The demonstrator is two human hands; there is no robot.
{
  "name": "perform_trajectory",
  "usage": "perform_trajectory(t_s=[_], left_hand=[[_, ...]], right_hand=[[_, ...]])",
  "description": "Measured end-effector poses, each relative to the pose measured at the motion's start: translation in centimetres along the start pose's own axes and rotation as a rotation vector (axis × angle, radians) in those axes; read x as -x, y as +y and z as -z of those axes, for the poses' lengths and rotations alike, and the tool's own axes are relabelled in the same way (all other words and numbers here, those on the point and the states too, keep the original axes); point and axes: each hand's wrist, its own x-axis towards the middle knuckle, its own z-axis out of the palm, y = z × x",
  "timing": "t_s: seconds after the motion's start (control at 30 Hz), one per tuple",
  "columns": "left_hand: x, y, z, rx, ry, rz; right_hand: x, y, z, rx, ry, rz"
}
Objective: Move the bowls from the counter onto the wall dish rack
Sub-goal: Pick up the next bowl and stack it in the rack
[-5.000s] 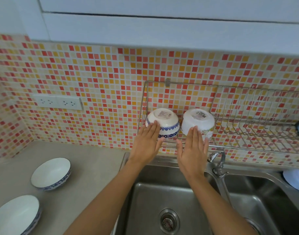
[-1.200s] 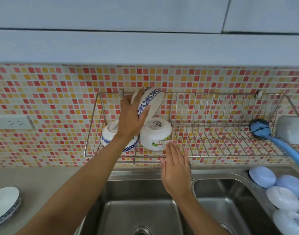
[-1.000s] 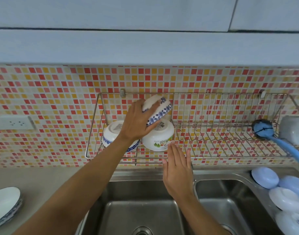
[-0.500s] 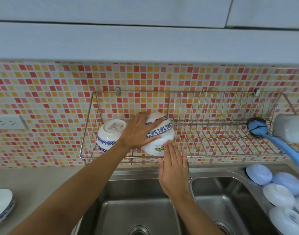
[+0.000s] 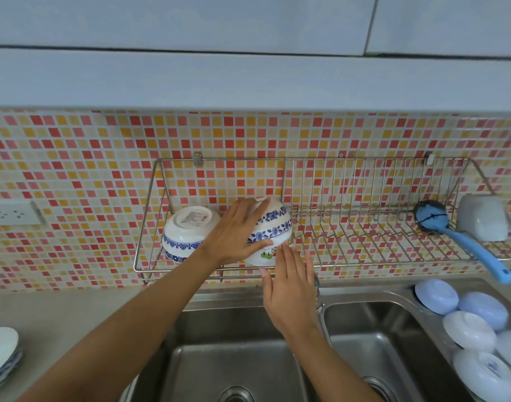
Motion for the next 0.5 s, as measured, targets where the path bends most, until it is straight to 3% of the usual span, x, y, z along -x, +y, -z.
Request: perform_trajectory(t_s=[0.3, 0.5], left_hand=[[0.6, 0.7, 0.4, 0.056, -0.049, -0.040], [0.7, 0.9, 1.2, 0.153, -0.074, 0.040]], right_hand=[[-0.2, 0.1, 0.4, -0.026, -0.014, -0.002], [0.4, 0.6, -0.3, -0.058, -0.016, 0.008]])
